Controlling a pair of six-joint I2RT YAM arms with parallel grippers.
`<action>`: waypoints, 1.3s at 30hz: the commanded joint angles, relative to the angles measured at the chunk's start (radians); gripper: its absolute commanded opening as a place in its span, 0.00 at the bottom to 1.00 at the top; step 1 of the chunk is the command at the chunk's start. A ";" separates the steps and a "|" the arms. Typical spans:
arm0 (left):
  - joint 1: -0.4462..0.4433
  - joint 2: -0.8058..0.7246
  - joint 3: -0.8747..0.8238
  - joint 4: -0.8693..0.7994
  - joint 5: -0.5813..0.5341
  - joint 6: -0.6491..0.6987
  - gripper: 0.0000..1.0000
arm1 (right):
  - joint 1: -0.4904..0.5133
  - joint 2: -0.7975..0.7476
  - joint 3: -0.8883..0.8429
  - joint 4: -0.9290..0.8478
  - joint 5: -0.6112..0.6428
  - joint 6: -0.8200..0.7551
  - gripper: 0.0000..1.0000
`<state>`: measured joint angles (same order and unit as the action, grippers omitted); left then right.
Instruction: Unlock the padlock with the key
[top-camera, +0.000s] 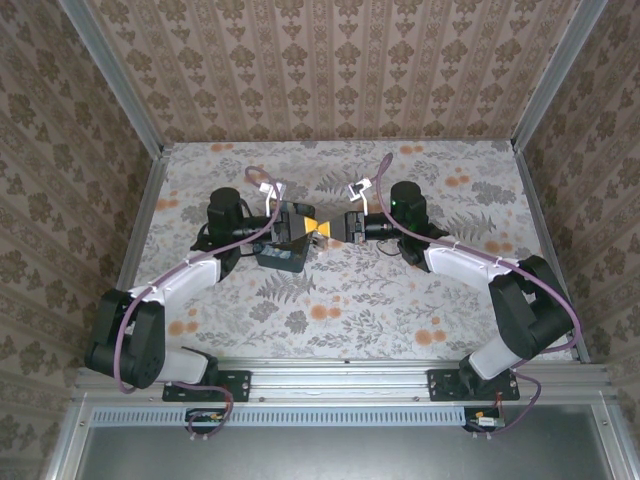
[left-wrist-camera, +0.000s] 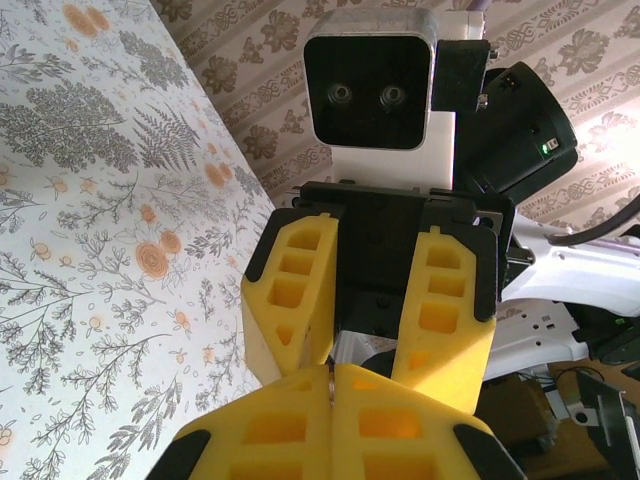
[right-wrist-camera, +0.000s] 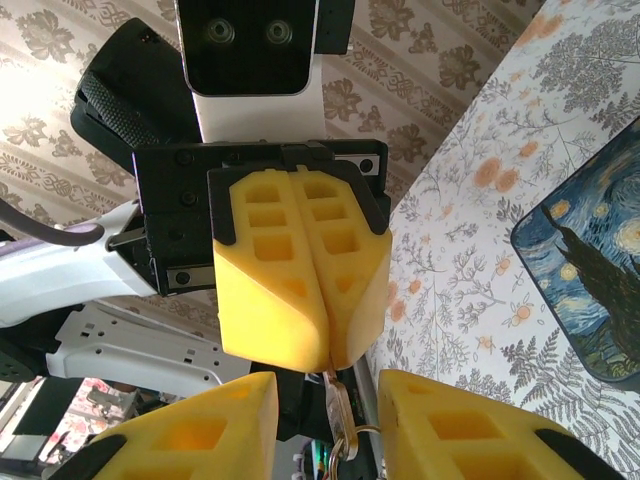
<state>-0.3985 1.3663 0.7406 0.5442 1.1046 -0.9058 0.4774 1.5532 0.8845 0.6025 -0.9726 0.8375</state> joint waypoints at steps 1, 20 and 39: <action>-0.001 -0.015 -0.014 0.026 0.028 -0.003 0.00 | -0.008 -0.026 -0.012 0.003 0.009 -0.024 0.33; -0.006 -0.022 -0.016 0.033 0.029 -0.003 0.00 | 0.007 -0.034 -0.010 0.026 0.011 -0.033 0.34; 0.015 -0.040 -0.012 0.032 0.020 -0.013 0.00 | 0.017 -0.020 -0.012 -0.024 -0.030 -0.052 0.28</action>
<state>-0.3908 1.3510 0.7322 0.5472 1.1145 -0.9077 0.4866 1.5249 0.8734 0.5938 -0.9642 0.8070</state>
